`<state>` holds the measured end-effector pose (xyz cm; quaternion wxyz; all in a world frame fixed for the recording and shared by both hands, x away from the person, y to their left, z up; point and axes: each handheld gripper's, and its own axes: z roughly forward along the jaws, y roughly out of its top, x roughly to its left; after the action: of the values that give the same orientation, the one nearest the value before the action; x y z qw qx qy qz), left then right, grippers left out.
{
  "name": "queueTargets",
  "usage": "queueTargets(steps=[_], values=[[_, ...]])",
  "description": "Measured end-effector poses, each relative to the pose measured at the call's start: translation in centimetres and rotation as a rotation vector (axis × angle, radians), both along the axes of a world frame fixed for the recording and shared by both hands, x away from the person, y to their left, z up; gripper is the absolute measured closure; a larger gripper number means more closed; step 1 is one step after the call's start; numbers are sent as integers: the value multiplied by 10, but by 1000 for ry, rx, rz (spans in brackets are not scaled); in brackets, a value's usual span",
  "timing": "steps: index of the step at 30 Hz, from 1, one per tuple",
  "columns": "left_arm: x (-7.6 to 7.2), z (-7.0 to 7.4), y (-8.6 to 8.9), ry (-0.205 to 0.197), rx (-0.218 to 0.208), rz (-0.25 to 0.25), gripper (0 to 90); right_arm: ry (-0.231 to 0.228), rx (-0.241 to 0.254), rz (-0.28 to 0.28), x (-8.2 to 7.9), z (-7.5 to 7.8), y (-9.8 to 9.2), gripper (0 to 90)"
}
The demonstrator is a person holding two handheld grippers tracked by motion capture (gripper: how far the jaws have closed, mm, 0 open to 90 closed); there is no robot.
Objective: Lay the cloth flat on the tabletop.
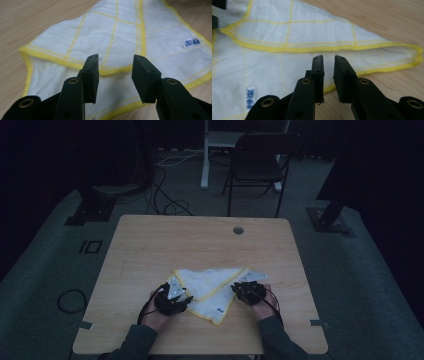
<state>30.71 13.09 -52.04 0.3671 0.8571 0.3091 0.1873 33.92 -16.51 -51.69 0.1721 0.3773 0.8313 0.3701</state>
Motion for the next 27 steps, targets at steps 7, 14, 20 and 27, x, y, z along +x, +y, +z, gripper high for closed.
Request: queueTargets(steps=[7, 14, 20, 27], values=[[-2, -4, -11, 1, 29, -71, 553, 6, -8, 29, -7, -4, 6, 784], [-2, -9, -20, 0, 90, -88, 578, 21, 0, 74, -16, -10, 13, 782], [0, -9, -21, 12, 122, -77, 674, 25, 2, 94, -22, -12, 18, 779], [1, -9, -24, 23, 124, -71, 857, 35, -1, 115, -29, -16, 24, 764]])
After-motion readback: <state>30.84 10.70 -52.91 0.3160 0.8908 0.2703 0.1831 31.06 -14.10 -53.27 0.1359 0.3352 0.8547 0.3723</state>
